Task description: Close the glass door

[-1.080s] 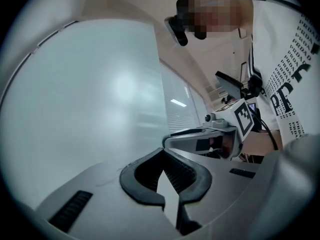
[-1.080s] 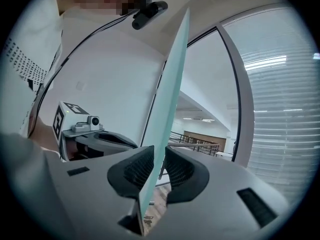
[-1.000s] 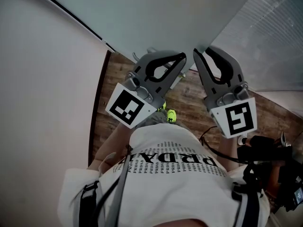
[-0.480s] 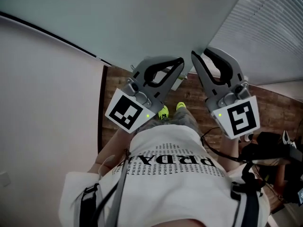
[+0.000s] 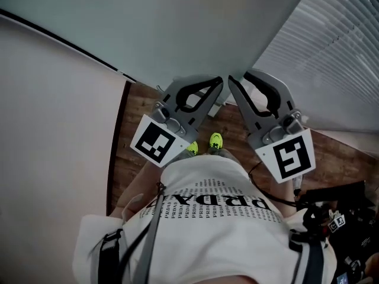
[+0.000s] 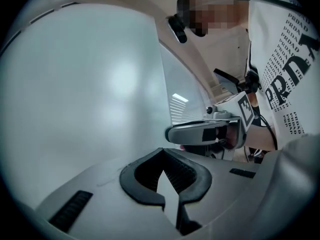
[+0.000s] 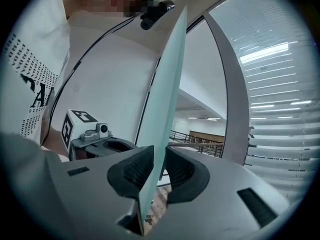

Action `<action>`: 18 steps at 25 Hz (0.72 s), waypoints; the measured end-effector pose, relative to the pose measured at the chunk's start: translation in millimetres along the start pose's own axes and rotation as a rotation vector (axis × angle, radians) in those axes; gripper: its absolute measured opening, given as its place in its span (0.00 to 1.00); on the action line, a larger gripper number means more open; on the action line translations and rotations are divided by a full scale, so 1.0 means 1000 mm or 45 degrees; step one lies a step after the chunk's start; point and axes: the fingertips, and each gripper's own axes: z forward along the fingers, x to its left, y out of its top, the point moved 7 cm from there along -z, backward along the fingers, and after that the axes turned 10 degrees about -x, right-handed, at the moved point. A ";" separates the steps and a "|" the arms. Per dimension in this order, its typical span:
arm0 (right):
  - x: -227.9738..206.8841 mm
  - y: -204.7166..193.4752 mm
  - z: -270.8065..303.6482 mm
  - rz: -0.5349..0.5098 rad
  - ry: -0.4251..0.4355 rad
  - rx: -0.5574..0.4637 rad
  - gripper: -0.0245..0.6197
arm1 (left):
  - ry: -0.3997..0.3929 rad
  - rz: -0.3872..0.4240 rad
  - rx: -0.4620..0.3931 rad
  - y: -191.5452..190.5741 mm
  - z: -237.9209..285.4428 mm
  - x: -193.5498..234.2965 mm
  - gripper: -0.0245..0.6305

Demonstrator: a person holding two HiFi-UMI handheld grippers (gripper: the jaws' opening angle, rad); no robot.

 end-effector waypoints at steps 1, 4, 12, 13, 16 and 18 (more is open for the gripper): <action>-0.001 -0.001 0.001 -0.001 0.009 -0.001 0.13 | 0.016 0.003 0.004 -0.001 0.000 0.001 0.04; -0.001 -0.004 0.003 -0.005 0.006 0.001 0.13 | 0.023 0.018 -0.002 -0.005 0.002 0.006 0.04; -0.004 -0.018 0.004 -0.069 -0.080 0.020 0.13 | -0.030 0.027 -0.098 -0.024 0.013 0.011 0.04; -0.004 -0.018 0.003 -0.068 -0.081 0.025 0.13 | -0.033 0.026 -0.097 -0.025 0.014 0.011 0.04; -0.009 -0.018 0.001 -0.065 -0.100 0.042 0.13 | -0.049 0.016 -0.089 -0.024 0.019 0.013 0.04; -0.012 -0.021 -0.003 -0.042 -0.106 0.064 0.13 | -0.052 -0.003 -0.071 -0.023 0.021 0.016 0.04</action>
